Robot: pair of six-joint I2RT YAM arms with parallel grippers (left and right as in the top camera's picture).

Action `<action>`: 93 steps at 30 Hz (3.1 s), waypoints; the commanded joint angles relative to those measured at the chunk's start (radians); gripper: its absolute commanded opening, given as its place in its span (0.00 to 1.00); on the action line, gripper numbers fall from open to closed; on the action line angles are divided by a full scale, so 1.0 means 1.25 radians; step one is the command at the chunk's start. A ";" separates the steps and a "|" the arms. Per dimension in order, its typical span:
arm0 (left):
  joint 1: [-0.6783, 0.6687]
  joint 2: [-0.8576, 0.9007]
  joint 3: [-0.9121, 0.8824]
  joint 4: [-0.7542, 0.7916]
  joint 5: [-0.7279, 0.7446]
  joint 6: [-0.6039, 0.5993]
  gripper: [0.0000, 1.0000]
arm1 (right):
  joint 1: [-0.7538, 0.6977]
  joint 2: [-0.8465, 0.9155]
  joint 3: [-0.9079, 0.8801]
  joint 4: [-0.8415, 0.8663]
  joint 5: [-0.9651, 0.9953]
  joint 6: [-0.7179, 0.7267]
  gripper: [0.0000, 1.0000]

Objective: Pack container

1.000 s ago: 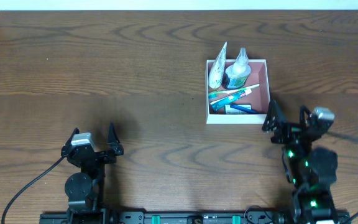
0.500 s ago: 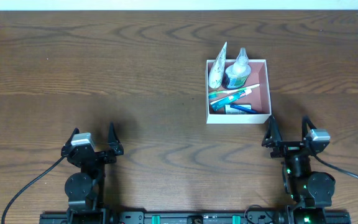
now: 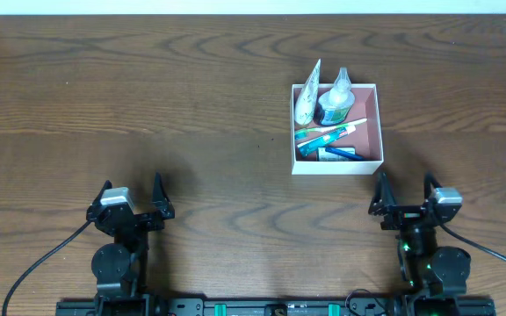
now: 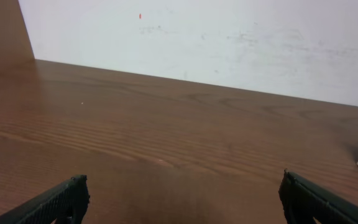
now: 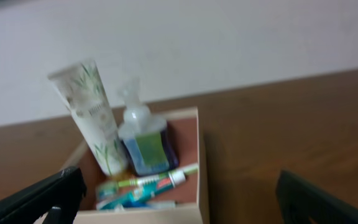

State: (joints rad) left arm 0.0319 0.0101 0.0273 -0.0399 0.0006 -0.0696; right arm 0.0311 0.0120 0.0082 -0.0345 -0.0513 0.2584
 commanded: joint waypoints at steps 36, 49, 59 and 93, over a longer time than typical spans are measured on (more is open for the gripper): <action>0.004 -0.004 -0.019 -0.026 -0.009 0.011 0.98 | -0.005 -0.005 -0.002 -0.030 0.023 -0.067 0.99; 0.004 -0.004 -0.019 -0.026 -0.009 0.011 0.98 | -0.005 -0.005 -0.002 -0.030 0.023 -0.067 0.99; 0.004 -0.004 -0.019 -0.026 -0.009 0.011 0.98 | -0.005 -0.005 -0.002 -0.030 0.023 -0.067 0.99; 0.004 -0.004 -0.019 -0.026 -0.009 0.011 0.98 | -0.005 -0.005 -0.002 -0.030 0.023 -0.067 0.99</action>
State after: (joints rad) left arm 0.0319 0.0101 0.0273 -0.0399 0.0006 -0.0700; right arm 0.0311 0.0120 0.0078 -0.0673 -0.0299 0.1925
